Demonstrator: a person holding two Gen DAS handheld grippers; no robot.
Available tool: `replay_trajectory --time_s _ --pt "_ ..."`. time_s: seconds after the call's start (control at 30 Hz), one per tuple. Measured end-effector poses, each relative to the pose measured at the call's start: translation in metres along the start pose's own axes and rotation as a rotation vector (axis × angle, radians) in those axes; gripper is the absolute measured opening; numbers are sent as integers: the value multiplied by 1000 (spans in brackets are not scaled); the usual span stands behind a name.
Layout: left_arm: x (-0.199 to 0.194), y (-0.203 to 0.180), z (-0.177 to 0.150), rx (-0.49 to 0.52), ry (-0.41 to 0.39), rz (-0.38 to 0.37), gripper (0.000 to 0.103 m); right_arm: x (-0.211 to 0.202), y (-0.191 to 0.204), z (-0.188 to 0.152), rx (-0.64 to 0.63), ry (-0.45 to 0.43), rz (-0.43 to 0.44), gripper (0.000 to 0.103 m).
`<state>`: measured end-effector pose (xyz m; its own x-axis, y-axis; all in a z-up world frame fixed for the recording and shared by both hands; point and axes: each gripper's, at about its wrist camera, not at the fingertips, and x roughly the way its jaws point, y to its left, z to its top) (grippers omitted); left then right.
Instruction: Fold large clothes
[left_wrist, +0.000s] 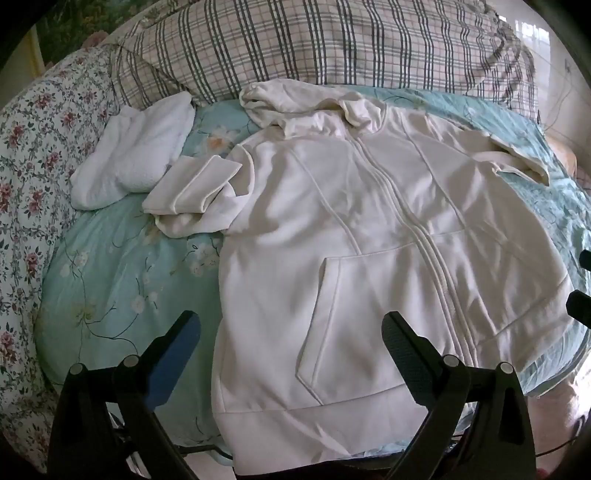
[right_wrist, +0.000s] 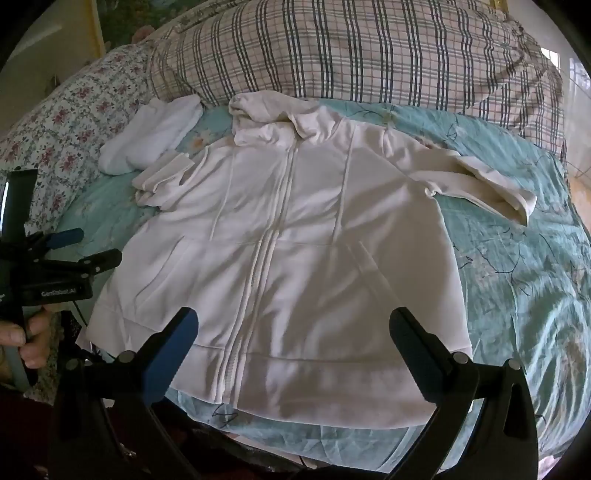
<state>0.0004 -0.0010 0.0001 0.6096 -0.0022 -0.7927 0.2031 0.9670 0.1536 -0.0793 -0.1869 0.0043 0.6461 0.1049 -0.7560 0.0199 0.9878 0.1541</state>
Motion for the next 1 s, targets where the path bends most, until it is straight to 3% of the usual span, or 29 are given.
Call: replay_trajectory --time_s 1.0 --pt "5 1 0 -5 5 -1 99 5 3 2 3 3 6 103"
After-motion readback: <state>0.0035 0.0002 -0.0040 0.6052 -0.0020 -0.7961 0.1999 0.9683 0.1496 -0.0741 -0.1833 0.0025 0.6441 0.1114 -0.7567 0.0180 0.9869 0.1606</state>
